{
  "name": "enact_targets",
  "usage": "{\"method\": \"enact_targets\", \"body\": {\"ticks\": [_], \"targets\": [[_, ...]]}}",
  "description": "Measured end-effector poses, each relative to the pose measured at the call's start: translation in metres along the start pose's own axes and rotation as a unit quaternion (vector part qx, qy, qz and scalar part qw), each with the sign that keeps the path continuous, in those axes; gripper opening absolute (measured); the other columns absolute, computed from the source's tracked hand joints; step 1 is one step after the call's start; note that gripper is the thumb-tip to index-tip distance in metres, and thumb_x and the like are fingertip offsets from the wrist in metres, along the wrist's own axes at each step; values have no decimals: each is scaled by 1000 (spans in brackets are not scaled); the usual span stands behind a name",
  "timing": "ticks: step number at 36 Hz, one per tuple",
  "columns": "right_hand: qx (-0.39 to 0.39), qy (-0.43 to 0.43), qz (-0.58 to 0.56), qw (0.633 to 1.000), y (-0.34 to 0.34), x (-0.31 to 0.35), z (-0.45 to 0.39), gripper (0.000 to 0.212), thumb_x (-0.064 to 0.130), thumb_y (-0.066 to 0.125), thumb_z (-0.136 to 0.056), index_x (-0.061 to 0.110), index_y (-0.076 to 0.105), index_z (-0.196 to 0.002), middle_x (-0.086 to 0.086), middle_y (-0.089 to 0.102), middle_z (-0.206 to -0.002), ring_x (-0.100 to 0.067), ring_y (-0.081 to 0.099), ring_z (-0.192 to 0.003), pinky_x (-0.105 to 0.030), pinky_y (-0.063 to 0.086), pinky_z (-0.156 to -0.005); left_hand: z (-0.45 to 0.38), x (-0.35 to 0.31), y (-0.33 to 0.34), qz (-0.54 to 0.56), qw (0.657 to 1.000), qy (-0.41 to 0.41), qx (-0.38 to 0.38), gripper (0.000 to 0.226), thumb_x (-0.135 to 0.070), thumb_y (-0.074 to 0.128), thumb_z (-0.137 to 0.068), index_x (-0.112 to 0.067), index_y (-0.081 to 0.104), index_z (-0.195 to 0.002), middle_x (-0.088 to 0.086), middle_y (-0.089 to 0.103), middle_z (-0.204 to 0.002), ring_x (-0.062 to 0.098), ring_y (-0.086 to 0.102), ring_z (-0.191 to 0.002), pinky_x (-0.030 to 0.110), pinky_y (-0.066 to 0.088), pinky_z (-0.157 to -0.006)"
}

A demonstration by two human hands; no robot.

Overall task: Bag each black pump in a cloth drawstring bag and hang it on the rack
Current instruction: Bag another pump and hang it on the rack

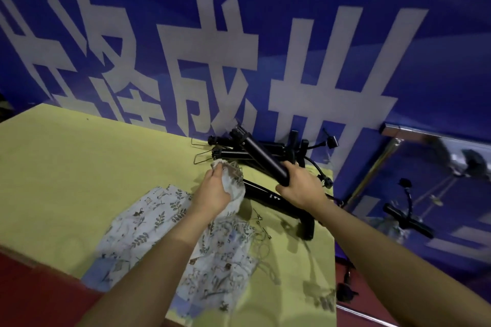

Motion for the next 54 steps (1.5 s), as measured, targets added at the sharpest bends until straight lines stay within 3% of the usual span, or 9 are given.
{"method": "enact_targets", "body": {"ticks": [7,13,18,22,27,34,40,47,54], "targets": [[70,33,18,997,7,-23,38,42,22,57,-79,24,51,-120,0,60,-88,-25,60,-81,-34,52,-68,16,0,2,24,998,5,61,93,-4,61,-80,-18,4,-152,5,25,-154,31,45,-127,44,45,-100],[99,-11,128,987,17,-27,57,39,21,52,-80,23,49,-119,-5,63,-105,-29,60,-94,-39,44,-81,22,1,9,37,995,2,96,103,-20,75,-76,-21,4,-151,3,26,-155,28,37,-135,46,40,-106],[79,-46,194,977,17,-20,63,37,19,51,-84,20,45,-120,-6,57,-112,-30,57,-102,-37,38,-74,25,-2,9,-19,990,1,141,102,5,61,-79,-31,-2,-150,-1,15,-158,25,62,-97,25,50,-51],[51,-87,275,956,18,-15,60,40,19,50,-87,17,43,-126,-9,54,-119,-32,53,-109,-41,39,-92,29,-6,11,-45,984,13,170,104,6,60,-81,-32,-8,-150,-5,5,-160,31,57,-114,23,49,-53],[20,-133,334,933,16,-9,55,44,17,73,-69,14,56,-110,-10,62,-101,-33,62,-89,-39,46,-76,27,-4,9,-29,981,15,192,111,12,58,-77,-37,-13,-148,-7,-4,-160,15,61,-72,20,43,-45],[-12,-153,395,906,13,9,46,47,14,67,-81,15,46,-123,-10,55,-114,-33,58,-101,-45,41,-91,31,-12,5,-173,975,71,120,99,4,55,-81,-24,-9,-150,-2,0,-160,26,49,-124,36,53,-85],[-51,-212,429,877,11,37,40,43,19,77,-67,14,60,-106,-6,63,-96,-26,63,-87,-36,47,-78,28,-25,12,-149,982,95,72,94,0,64,-79,-18,6,-151,6,22,-150,29,44,-127,36,47,-92],[-154,-285,428,844,9,62,32,36,21,80,-56,12,62,-85,-2,59,-76,-21,59,-72,-32,39,-76,34,-31,15,-165,976,126,62,87,-43,68,-76,-19,21,-145,3,33,-137,26,40,-121,42,44,-98],[-260,-302,355,846,0,69,28,37,18,63,-69,14,61,-105,-4,64,-104,-24,61,-94,-37,30,-89,32,-44,-2,-292,941,144,-93,53,-44,55,-88,-9,42,-126,7,47,-126,27,41,-117,34,40,-91]]}}
Point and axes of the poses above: each hand's wrist, its own z-axis away from the middle knuckle, its own y-axis out of the palm, x = y × z, the point moved 4 cm from there along -z, towards the middle knuckle
